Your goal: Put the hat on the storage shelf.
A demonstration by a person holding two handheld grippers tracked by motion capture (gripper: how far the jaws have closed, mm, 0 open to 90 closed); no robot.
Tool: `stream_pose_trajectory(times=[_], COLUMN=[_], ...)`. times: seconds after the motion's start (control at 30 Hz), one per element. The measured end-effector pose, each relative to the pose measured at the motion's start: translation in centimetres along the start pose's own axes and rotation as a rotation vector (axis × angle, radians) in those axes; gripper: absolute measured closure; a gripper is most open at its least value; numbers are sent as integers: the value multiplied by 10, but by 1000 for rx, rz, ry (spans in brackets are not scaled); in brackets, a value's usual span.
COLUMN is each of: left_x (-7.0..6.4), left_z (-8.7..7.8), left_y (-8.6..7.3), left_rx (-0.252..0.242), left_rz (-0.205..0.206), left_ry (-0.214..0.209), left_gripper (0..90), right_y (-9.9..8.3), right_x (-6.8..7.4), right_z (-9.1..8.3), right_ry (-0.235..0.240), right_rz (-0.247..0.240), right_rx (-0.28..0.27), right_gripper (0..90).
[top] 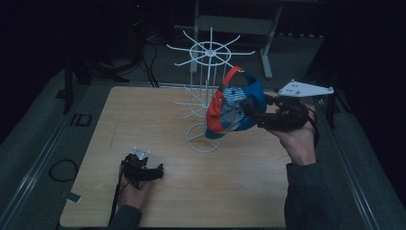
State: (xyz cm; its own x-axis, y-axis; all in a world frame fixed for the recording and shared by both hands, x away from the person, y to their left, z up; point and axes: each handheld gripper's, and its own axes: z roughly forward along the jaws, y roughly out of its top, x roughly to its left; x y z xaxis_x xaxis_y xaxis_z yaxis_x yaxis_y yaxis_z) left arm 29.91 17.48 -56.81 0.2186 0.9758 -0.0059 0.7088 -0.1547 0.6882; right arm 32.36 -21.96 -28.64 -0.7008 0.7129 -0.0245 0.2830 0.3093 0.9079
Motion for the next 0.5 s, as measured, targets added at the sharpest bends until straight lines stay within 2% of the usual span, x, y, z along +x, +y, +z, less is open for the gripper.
stream_pose_trajectory(times=[0.13, 0.3, 0.5], left_x=[0, 0, 0], left_z=[0, 0, 0], left_y=[0, 0, 0], left_rx=[0, 2, 1], left_rz=[0, 1, 1], left_ry=[0, -1, -2], left_gripper=[28, 28, 28], right_y=[-10, -28, -46], right_x=[-1, -1, -2], right_z=[4, 9, 12], right_ry=[-36, -37, -22], right_rz=[9, 9, 36], right_rx=[33, 80, 102], right_gripper=[187, 163, 158])
